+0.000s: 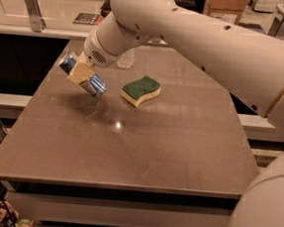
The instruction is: Knock redbull can over
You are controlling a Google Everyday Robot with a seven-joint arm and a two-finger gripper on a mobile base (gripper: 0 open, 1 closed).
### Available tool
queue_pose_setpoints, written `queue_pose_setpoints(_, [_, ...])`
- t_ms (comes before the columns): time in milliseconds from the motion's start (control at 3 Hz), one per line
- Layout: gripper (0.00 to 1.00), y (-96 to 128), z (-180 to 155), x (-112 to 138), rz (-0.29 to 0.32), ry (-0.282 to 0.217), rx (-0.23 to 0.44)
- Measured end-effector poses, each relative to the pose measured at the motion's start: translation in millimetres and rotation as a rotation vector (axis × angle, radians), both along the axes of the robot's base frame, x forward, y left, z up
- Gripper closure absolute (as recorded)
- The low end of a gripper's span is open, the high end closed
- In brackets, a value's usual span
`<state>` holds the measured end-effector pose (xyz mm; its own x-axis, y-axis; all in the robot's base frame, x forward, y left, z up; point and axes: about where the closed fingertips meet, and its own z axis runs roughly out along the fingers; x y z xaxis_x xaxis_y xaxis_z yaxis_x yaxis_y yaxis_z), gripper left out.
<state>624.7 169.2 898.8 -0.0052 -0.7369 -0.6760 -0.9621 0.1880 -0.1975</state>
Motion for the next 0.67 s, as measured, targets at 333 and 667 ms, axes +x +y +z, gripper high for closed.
queue_pose_setpoints(333, [1.00,9.0,-10.8,-5.5,0.029,0.016,-0.072])
queue_pose_setpoints(667, [1.00,25.8,-27.2,-10.5,0.073,0.027,-0.171])
